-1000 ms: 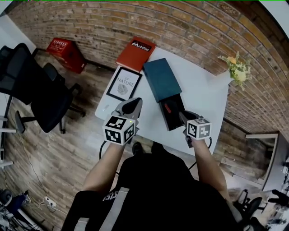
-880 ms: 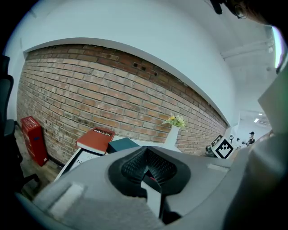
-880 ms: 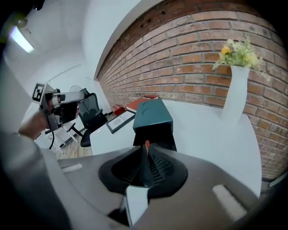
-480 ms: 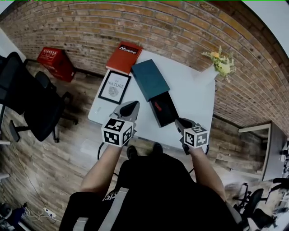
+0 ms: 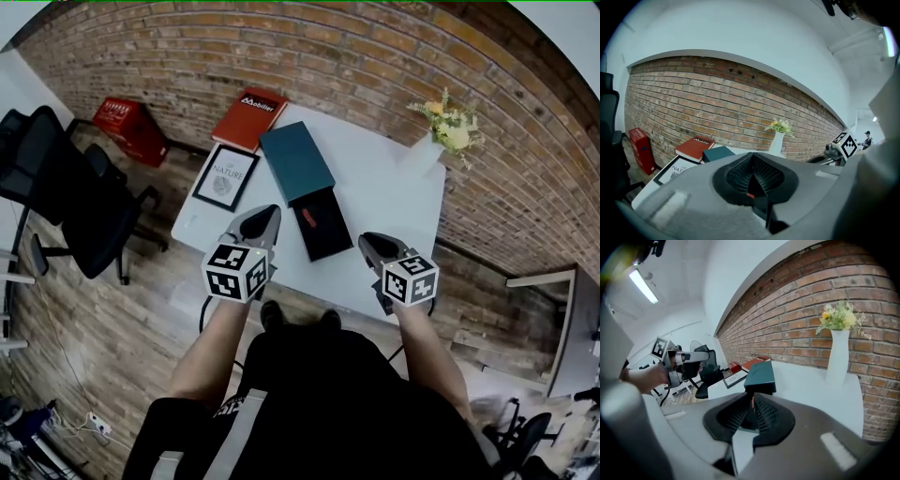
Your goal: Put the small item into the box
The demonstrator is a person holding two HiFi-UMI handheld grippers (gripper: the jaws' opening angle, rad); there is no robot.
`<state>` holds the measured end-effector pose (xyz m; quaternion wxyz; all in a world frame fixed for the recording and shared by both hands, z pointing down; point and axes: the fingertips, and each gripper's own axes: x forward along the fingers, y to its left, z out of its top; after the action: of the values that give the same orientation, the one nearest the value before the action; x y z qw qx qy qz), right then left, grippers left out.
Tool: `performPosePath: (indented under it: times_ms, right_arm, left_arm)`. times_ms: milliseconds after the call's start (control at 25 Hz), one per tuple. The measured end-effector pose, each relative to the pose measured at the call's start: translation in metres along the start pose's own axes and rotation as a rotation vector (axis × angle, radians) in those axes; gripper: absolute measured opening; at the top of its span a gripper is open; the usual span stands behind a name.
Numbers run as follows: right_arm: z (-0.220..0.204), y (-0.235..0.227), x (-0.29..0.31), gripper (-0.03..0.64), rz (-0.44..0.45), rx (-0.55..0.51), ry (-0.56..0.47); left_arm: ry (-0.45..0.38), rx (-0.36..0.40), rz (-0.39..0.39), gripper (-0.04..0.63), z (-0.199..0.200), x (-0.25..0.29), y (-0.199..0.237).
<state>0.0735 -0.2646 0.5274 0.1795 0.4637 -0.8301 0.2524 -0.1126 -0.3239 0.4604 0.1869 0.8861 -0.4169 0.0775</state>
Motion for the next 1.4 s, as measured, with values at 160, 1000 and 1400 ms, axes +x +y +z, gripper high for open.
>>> performPosePath:
  times_ms: [160,1000,1400]
  right_arm:
    - [0.016,-0.017,-0.025,0.038,0.069,-0.016,-0.069]
    - [0.116,-0.012,-0.078,0.002,0.183,-0.136,-0.370]
    - [0.148,0.056,-0.083,0.000,0.224,-0.221,-0.514]
  left_arm:
    - [-0.008,0.021,0.051,0.008,0.006,0.005,-0.031]
    - [-0.126,0.062,0.181,0.008,0.071,-0.035,-0.062]
    - [-0.192,0.107,0.243,0.008,0.082,-0.074,-0.032]
